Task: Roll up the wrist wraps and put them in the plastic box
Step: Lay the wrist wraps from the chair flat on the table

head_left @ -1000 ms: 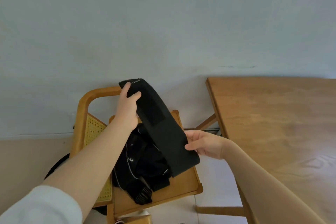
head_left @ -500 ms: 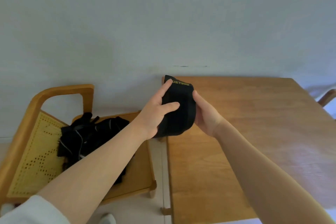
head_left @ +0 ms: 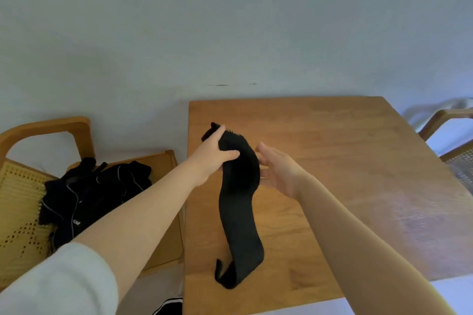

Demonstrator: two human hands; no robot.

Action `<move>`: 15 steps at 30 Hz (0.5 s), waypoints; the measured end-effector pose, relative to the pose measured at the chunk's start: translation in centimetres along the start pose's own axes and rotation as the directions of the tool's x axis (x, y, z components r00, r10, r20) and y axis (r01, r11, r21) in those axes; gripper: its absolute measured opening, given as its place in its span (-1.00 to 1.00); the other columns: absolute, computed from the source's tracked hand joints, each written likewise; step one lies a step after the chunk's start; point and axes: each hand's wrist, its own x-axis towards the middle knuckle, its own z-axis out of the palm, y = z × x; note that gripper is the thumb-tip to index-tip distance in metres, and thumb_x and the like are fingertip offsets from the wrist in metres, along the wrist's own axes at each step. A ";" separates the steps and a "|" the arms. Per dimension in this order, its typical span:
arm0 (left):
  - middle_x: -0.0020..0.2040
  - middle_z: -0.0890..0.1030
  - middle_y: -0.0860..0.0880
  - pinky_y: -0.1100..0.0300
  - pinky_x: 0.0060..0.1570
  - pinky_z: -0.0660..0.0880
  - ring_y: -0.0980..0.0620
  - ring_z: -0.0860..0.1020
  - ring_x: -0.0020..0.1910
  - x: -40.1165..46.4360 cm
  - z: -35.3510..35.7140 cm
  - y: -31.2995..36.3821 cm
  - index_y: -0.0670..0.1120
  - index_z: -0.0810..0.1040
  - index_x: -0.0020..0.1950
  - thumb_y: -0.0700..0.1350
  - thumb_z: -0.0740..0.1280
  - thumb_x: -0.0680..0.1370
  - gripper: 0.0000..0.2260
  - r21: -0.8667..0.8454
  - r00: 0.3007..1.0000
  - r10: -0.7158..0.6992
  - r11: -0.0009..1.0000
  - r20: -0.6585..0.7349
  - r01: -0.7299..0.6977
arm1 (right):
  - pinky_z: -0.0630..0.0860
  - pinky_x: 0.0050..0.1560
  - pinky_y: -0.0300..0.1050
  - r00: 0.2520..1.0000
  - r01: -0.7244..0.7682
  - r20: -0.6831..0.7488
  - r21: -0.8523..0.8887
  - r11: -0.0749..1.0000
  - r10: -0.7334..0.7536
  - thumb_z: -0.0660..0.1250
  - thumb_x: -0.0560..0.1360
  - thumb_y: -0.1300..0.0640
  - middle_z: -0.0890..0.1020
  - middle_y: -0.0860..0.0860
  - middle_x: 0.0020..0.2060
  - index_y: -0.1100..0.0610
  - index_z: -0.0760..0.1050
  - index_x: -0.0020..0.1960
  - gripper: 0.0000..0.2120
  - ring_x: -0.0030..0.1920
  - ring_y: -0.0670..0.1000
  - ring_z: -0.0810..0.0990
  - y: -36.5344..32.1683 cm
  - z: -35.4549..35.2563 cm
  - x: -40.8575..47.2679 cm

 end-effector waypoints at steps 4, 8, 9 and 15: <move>0.56 0.02 0.06 -0.04 0.42 0.13 -0.01 0.00 0.53 3.4 -0.1 -3.3 0.14 0.00 0.55 -0.22 0.33 0.55 -0.29 -0.020 0.999 -0.052 0.998 -0.002 0.052 | 0.44 0.28 0.00 0.992 -0.124 0.009 -0.185 0.975 0.128 0.34 0.54 0.10 0.54 -0.01 0.24 0.07 0.29 0.42 -0.51 0.22 0.02 0.53 3.9 0.7 2.0; 0.56 0.04 0.08 -0.03 0.45 0.06 0.02 0.00 0.53 7.2 -2.0 -4.2 0.15 0.00 0.55 -0.25 0.30 0.56 -0.30 -0.055 0.999 -0.027 0.998 -0.023 0.025 | 0.40 0.23 -0.07 0.989 -0.142 0.001 -0.228 0.963 0.146 0.35 0.53 0.18 0.50 -0.07 0.26 0.02 0.27 0.43 -0.49 0.20 -0.04 0.47 3.6 1.9 5.3; 0.56 0.03 0.08 -0.05 0.46 0.06 0.02 0.00 0.53 8.3 -2.7 -4.1 0.17 -0.01 0.54 -0.24 0.30 0.57 -0.29 -0.049 1.000 0.000 0.999 -0.020 -0.001 | 0.42 0.28 0.00 0.991 -0.130 -0.020 -0.223 0.966 0.129 0.35 0.53 0.17 0.51 -0.05 0.27 0.01 0.28 0.42 -0.49 0.22 -0.02 0.49 3.5 2.1 6.4; 0.56 -0.24 0.01 -0.08 0.47 -0.01 -0.08 -0.12 0.54 15.8 -6.3 -5.2 0.14 -0.22 0.54 -0.04 0.37 0.53 -0.15 0.458 0.998 0.050 0.889 -0.045 -0.024 | 0.45 0.28 0.05 0.943 -0.075 -0.319 -0.481 0.873 -0.095 0.32 0.55 0.15 0.34 0.05 0.42 -0.03 -0.03 0.54 -0.28 0.34 0.09 0.42 2.5 3.3 13.0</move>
